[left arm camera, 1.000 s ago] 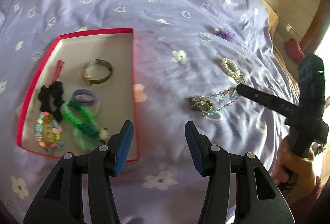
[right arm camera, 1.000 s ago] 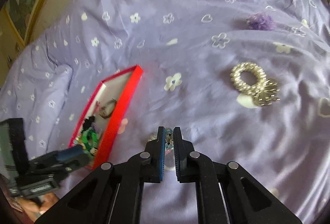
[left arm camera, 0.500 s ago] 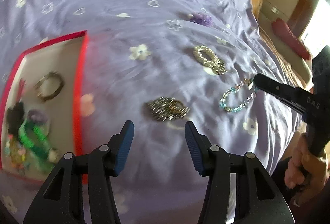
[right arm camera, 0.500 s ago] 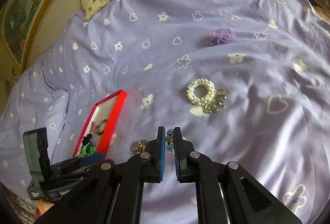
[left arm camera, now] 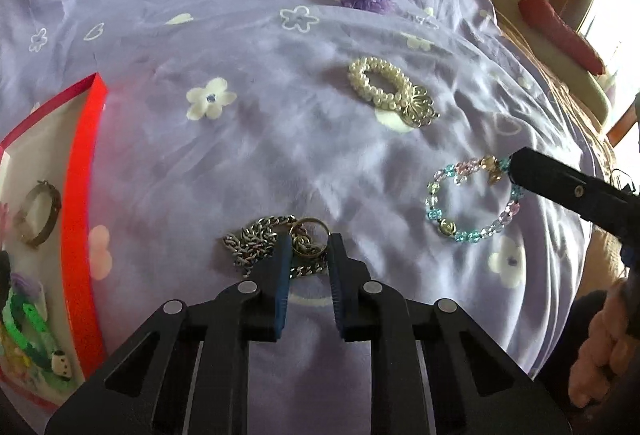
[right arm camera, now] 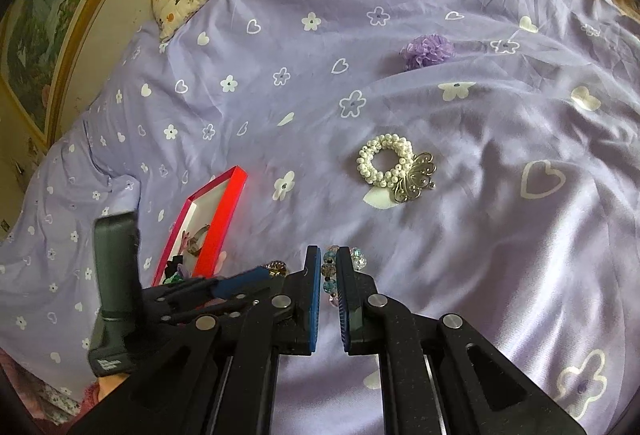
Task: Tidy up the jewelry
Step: 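Grasp the crystal bead bracelet with the right tool while the left tool grasps the gold ring, then carry the gold ring and crystal bead bracelet over the red box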
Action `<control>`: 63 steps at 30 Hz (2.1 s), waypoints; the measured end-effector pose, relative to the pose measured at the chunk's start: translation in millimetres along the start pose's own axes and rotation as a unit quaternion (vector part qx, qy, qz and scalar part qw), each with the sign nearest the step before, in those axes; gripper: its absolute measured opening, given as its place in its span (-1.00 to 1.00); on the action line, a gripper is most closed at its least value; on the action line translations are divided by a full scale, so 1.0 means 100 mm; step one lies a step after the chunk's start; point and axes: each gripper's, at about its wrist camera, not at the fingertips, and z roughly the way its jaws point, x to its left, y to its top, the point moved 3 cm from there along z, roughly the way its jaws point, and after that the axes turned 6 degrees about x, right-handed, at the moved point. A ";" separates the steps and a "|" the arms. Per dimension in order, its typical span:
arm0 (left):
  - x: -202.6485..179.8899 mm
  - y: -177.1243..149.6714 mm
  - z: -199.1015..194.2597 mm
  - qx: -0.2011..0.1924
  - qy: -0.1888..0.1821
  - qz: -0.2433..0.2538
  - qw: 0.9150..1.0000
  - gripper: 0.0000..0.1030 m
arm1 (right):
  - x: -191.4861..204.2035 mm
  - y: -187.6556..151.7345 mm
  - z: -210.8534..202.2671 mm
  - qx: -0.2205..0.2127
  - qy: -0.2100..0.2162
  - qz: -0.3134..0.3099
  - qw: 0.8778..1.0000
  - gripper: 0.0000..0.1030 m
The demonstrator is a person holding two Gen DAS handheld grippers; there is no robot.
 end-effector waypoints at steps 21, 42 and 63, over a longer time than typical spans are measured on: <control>0.00 0.09 -0.04 -0.010 -0.002 -0.001 1.000 -0.35 | 0.08 -0.05 -0.10 -0.003 0.011 -0.002 1.000 -0.86; 0.25 -0.14 -0.55 -0.063 0.009 -0.032 0.997 -0.60 | 0.32 -0.09 -0.08 0.004 0.026 -0.023 0.999 -0.86; 1.17 -0.92 -1.24 -0.109 0.039 -0.146 0.983 -0.60 | 1.35 -0.32 0.28 0.051 0.068 -0.110 0.990 -0.86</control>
